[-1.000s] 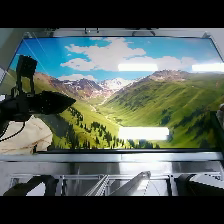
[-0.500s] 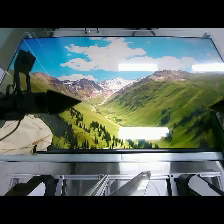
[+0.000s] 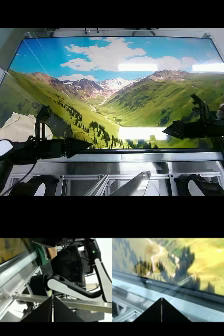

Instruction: Fold the shirts.

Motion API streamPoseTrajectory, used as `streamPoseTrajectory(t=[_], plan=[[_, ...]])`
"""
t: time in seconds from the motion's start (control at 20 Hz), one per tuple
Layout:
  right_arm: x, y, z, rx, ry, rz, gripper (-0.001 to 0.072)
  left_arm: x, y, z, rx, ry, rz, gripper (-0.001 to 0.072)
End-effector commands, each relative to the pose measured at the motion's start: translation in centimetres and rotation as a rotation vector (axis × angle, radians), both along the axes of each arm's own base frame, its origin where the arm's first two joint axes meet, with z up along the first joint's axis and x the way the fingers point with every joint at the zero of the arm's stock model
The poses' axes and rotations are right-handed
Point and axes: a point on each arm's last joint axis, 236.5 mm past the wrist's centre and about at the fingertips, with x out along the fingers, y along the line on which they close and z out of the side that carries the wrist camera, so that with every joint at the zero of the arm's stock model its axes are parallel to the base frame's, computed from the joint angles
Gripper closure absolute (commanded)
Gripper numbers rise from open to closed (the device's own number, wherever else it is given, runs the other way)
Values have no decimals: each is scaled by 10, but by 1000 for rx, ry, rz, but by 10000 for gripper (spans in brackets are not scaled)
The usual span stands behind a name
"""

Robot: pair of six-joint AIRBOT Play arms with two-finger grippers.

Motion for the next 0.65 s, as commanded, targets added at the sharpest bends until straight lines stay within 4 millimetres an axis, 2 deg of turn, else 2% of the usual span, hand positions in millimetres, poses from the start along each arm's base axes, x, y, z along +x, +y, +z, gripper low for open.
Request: streamPoseTrajectory(t=[0.0, 0.6], plan=[[-4, 16, 1, 29, -27, 34, 694, -9, 0, -11, 10, 20, 34, 698], [-4, 16, 1, 31, -27, 33, 694, -8, 1, -10, 10, 20, 38, 699]])
